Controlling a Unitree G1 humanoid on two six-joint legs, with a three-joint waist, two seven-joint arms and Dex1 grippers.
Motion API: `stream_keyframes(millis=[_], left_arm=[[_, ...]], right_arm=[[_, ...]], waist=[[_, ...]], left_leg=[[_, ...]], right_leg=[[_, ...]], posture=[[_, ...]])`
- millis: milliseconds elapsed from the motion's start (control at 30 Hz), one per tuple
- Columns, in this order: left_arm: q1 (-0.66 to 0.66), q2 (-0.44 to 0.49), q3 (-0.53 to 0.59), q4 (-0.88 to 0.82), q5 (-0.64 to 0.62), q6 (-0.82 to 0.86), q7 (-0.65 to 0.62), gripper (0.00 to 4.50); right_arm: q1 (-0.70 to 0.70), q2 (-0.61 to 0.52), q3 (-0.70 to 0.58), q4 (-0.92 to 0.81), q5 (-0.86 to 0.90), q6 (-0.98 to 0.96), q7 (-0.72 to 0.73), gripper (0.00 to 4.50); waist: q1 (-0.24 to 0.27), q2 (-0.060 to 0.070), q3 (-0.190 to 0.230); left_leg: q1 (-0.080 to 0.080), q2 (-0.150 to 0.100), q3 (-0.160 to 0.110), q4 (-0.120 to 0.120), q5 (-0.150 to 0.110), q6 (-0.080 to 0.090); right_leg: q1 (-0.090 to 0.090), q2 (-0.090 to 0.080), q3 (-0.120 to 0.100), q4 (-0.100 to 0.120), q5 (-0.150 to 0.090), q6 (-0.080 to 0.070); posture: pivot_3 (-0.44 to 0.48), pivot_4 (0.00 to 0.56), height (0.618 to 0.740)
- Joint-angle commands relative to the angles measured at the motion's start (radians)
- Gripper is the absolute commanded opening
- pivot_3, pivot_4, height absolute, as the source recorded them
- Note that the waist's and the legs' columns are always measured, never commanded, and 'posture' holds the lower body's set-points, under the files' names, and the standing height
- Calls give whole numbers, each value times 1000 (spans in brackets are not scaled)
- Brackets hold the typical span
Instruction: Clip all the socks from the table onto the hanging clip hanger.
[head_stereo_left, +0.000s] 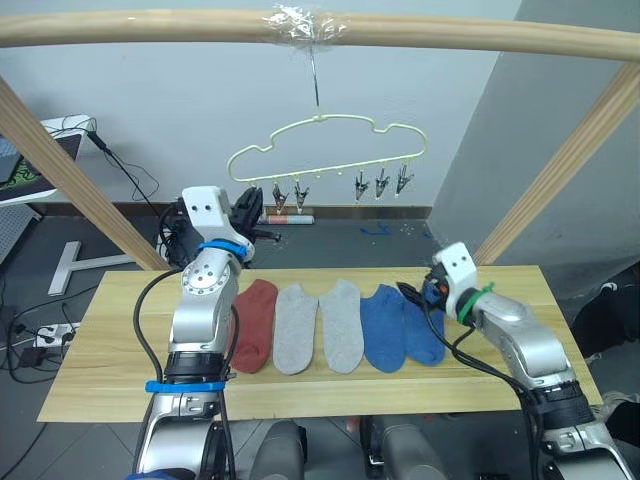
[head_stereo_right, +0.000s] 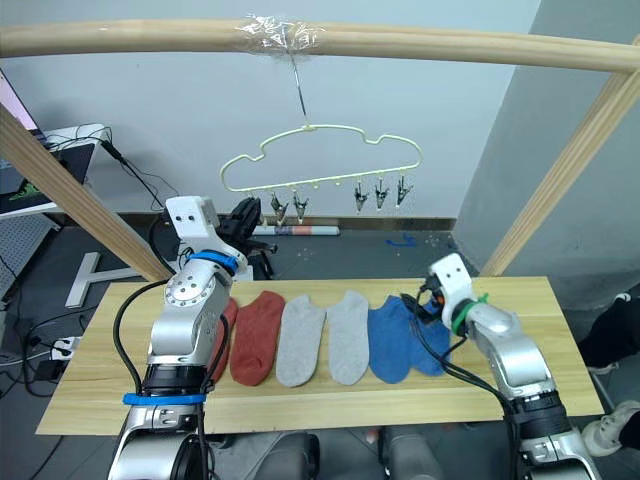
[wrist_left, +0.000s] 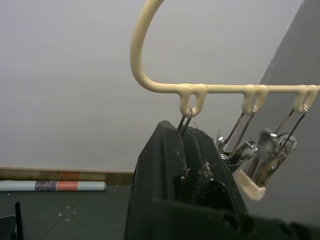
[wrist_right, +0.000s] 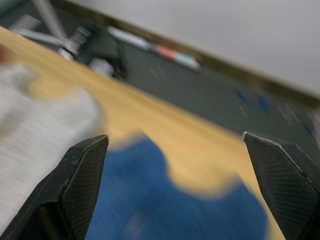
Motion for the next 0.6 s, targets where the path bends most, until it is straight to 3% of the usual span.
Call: stream_keyframes(millis=[33, 533, 600], left_arm=[[6, 5, 8, -33, -7, 5, -3, 47], [16, 10, 9, -48, -5, 15, -1, 47], [16, 12, 8, -49, -3, 16, -2, 0]], right_arm=[[-9, 6, -12, 3, -19, -12, -13, 4500], [-16, 79, -16, 191, -57, 10, -60, 4500], [-9, 84, 2, 215, -68, 1, -48, 4141]], waist=[[-1, 0, 0], [0, 0, 1], [0, 0, 1]], left_leg=[[0, 0, 0, 0, 0, 0], [1, 0, 3, 0, 0, 0], [1, 0, 3, 0, 0, 0]], right_leg=[[0, 0, 1, 0, 0, 0], [0, 0, 3, 0, 0, 0], [0, 0, 3, 0, 0, 0]], posture=[[12, 234, 740], [6, 234, 740], [6, 234, 740]])
